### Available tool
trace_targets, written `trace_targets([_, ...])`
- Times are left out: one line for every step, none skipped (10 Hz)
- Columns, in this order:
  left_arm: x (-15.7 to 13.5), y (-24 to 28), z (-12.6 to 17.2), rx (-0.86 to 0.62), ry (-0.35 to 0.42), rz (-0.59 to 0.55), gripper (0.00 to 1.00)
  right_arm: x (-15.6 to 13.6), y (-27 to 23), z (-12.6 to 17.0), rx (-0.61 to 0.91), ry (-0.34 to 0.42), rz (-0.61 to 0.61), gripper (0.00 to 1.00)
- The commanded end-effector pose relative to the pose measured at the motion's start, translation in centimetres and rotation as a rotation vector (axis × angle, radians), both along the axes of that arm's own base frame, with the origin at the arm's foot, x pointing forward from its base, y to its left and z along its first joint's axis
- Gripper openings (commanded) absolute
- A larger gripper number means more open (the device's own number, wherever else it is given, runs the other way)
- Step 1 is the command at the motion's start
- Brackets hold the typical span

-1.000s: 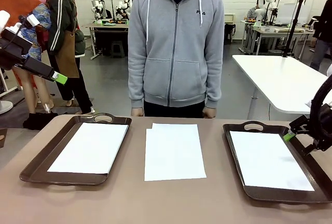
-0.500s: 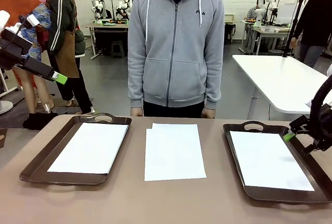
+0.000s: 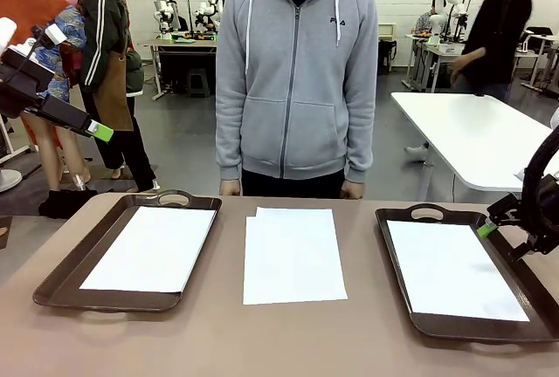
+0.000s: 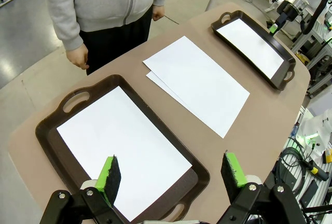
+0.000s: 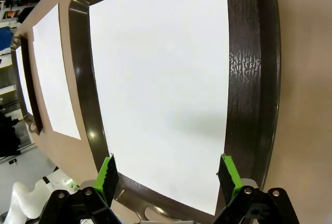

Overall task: Sort the A4 documents.
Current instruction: Receive the A4 Paper.

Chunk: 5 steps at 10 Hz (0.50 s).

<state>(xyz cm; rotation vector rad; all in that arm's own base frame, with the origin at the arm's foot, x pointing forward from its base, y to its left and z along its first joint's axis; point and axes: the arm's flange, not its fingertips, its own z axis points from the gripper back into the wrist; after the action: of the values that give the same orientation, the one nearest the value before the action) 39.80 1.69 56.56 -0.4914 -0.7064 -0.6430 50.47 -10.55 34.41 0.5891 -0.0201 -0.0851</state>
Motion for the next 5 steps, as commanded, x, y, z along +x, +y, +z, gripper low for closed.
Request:
trace_targets([0.0, -0.1, 0.0, 0.005, 0.000, 0.000, 1.00, 0.0, 0.0, 0.0, 0.000, 0.000, 0.000, 1.00])
trace_targets([0.0, -0.1, 0.0, 0.005, 0.000, 0.000, 1.00, -2.6, 0.8, 1.6, -0.159, -0.130, 0.013, 1.00])
trace_targets([0.0, -0.1, 0.0, 0.005, 0.000, 0.000, 1.00, -3.9, 1.5, 3.2, -0.221, -0.220, 0.017, 1.00])
trace_targets([0.0, -0.1, 0.0, 0.005, 0.000, 0.000, 1.00, -4.4, 2.2, 4.2, -0.245, -0.275, 0.017, 1.00])
trace_targets([0.0, -0.1, 0.0, 0.005, 0.000, 0.000, 1.00, -4.5, 2.9, 4.9, -0.249, -0.308, 0.028, 1.00])
